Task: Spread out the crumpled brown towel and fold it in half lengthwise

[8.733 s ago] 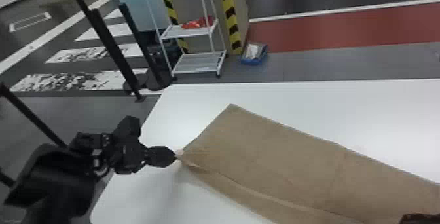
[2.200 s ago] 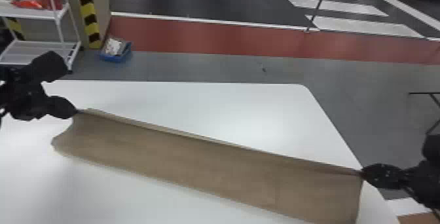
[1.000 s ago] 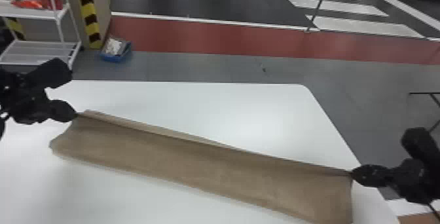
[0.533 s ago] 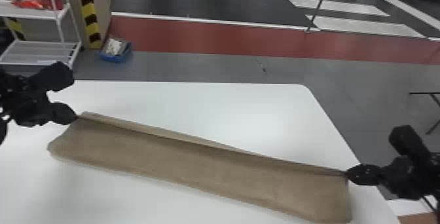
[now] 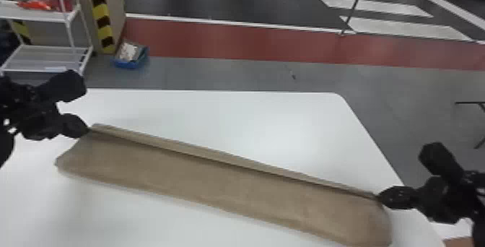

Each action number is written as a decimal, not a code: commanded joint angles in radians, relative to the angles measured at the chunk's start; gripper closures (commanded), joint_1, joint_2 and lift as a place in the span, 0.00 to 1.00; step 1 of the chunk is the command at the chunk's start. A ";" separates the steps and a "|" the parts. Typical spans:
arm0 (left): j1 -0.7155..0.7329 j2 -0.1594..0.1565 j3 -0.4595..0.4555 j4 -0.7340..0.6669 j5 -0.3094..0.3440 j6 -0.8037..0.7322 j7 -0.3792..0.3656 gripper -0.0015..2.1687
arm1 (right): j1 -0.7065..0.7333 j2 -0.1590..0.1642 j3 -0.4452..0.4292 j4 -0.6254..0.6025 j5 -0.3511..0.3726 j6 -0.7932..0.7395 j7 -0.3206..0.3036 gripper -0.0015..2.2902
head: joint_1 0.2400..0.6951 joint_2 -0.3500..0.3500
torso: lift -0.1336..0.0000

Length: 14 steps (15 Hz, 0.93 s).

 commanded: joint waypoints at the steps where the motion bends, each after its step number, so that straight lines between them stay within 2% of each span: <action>1: -0.006 0.004 0.000 -0.001 0.000 0.000 -0.001 0.92 | -0.001 -0.001 -0.014 -0.003 -0.016 0.003 0.006 0.63 | 1.00 0.20 | 0.07; 5: -0.010 0.012 0.002 -0.001 0.000 -0.003 -0.001 0.92 | -0.012 -0.013 -0.040 -0.009 -0.043 0.009 0.006 0.63 | 1.00 0.20 | 0.07; 11: -0.010 0.008 0.000 0.001 0.000 -0.003 -0.001 0.92 | -0.030 -0.007 -0.015 -0.006 -0.029 0.006 0.006 0.63 | 1.00 0.21 | 0.07; 12: -0.010 0.008 -0.002 -0.001 0.000 -0.003 -0.001 0.92 | -0.032 -0.006 -0.011 -0.004 -0.026 0.015 0.006 0.60 | 1.00 0.21 | 0.07; 14: -0.010 0.008 -0.002 -0.001 0.000 -0.003 0.000 0.92 | -0.024 0.003 -0.009 -0.007 -0.019 0.074 0.006 0.08 | 1.00 0.21 | 0.07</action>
